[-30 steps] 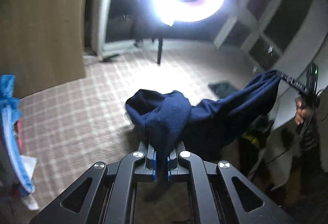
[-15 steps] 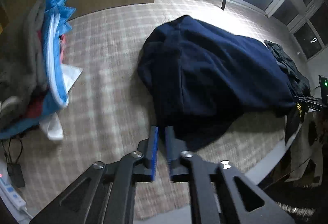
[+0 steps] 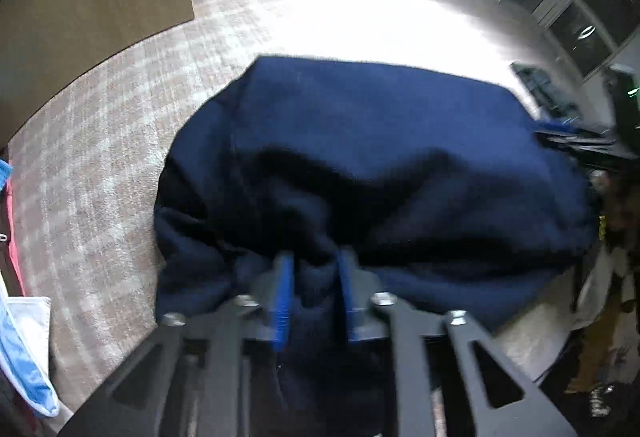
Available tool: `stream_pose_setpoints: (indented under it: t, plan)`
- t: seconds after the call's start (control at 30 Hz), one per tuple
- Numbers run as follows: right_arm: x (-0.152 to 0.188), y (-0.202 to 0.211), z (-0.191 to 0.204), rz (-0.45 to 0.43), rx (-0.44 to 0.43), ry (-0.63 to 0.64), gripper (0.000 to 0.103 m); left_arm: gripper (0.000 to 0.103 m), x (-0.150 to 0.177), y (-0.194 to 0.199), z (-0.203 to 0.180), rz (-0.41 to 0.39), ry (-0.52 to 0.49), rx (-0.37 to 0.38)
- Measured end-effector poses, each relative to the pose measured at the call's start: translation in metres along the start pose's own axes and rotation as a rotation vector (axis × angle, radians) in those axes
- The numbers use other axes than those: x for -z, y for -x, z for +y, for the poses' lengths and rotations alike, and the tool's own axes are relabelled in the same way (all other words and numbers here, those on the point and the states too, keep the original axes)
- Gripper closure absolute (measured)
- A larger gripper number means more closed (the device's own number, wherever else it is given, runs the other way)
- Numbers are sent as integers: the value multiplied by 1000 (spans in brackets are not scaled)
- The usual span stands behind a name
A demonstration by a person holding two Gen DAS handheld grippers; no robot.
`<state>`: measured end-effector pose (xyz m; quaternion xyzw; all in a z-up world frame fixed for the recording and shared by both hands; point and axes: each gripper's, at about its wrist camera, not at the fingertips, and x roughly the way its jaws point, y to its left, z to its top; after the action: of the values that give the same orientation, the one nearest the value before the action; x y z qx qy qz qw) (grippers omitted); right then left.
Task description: Fold clothes
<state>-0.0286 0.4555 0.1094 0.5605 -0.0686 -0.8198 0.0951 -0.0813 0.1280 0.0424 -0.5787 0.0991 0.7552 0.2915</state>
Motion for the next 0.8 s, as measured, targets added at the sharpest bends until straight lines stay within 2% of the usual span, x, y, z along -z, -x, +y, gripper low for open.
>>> stream_pose_setpoints:
  t: [0.03, 0.1, 0.2, 0.3, 0.33, 0.43, 0.47, 0.5, 0.53, 0.57, 0.6, 0.63, 0.67, 0.7, 0.73, 0.8]
  plan:
    - [2, 3, -1, -1, -43, -17, 101, 95, 4, 9, 2, -16, -2, 13]
    - [7, 12, 1, -7, -107, -31, 101, 96, 16, 29, 4, -42, -9, 46]
    - [20, 39, 13, -12, -134, 27, 101, 96, 43, 61, 1, -64, -38, 80]
    - [37, 64, 27, -7, -135, 107, 100, 97, 77, 79, -1, -50, -55, 101]
    - [44, 73, 30, 0, -147, 130, 100, 101, 89, 80, 1, -31, -53, 114]
    - [72, 89, 28, 28, -203, 130, 100, 102, 135, 86, -9, 85, -54, 148]
    - [77, 92, 26, 26, -192, 129, 99, 102, 149, 85, -10, 127, -46, 119]
    - [81, 95, 25, 16, -162, 130, 88, 102, 157, 84, -6, 150, -30, 76]
    - [81, 95, 24, 5, -125, 128, 74, 102, 153, 84, 1, 140, 2, 61]
    - [74, 90, 22, -17, -89, 113, 38, 100, 145, 85, 11, 114, 47, 62]
    - [66, 82, 20, -44, -56, 93, 27, 92, 135, 86, 20, 84, 85, 70]
    - [56, 72, 18, -53, -47, 78, 27, 77, 122, 86, 26, 51, 109, 76]
    - [46, 60, 17, -51, -54, 64, 27, 70, 105, 82, 29, 16, 121, 61]
    - [36, 48, 16, -48, -61, 51, 27, 58, 86, 77, 28, -9, 117, 45]
    - [27, 35, 18, -33, -65, 45, 27, 51, 72, 71, 25, -23, 107, 36]
    - [11, 7, 24, 14, -68, 41, 27, 44, 40, 51, 22, -35, 84, 38]
